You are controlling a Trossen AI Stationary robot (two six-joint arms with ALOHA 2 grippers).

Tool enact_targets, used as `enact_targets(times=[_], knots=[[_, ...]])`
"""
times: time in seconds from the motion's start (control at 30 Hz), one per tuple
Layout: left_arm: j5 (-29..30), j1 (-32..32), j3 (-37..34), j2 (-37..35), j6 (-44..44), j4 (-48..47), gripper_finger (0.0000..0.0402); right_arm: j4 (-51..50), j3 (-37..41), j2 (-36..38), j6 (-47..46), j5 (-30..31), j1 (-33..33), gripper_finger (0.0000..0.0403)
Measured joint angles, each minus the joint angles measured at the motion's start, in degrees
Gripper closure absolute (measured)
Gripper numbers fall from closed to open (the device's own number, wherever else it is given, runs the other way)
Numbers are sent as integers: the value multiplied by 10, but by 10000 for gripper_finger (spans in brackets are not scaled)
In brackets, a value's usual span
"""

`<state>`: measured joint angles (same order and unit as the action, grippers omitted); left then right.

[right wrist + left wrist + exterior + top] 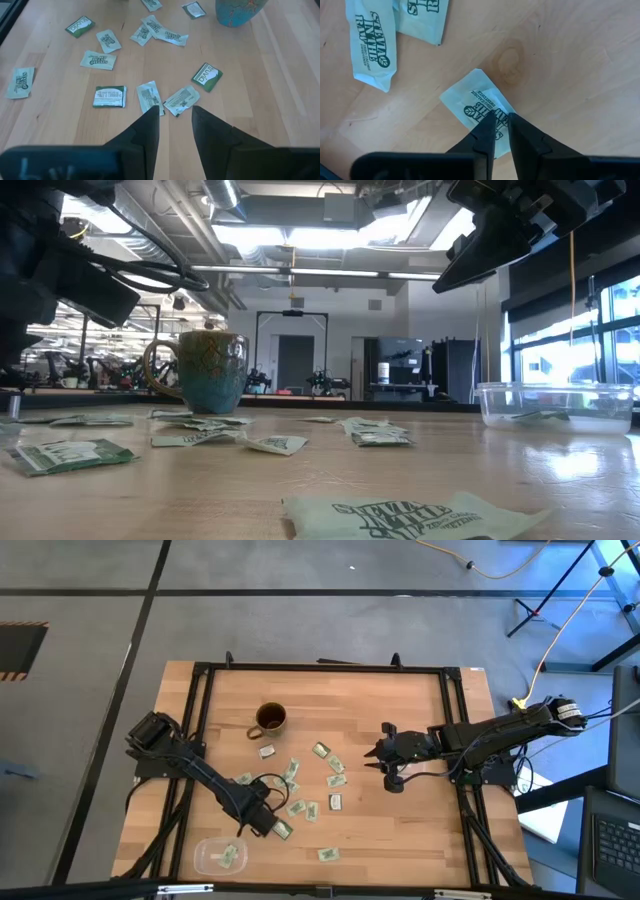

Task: Pick and place Stevia / Truvia into bins
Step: Put the stevia packet into the bottom transparent container

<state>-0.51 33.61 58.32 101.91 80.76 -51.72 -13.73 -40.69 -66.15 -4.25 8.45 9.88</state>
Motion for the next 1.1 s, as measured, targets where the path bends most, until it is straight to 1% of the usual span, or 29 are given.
enact_targets(times=[0.23, 0.3, 0.4, 0.53, 0.7, 0.97, 1.1], knots=[[1, 0, -6, -1, -20, 12, 329, -5, 0, 0, -1, 0, 0, 284], [1, 0, -16, -3, -20, 32, 328, -8, 0, 0, -4, 0, 0, 284], [3, 0, -26, -4, -20, 92, 329, -14, 0, 0, -15, 0, 0, 284], [8, 0, -27, -4, -20, 115, 334, -15, 0, 0, -15, -1, 0, 284], [8, 0, -27, -3, -20, 115, 344, -15, 0, 0, -14, -1, 0, 284], [9, 0, -28, -3, -31, 107, 375, -15, 0, 0, -14, -1, 0, 284], [9, 0, -26, -4, -39, 103, 384, -15, 0, 0, -12, 0, 0, 284]])
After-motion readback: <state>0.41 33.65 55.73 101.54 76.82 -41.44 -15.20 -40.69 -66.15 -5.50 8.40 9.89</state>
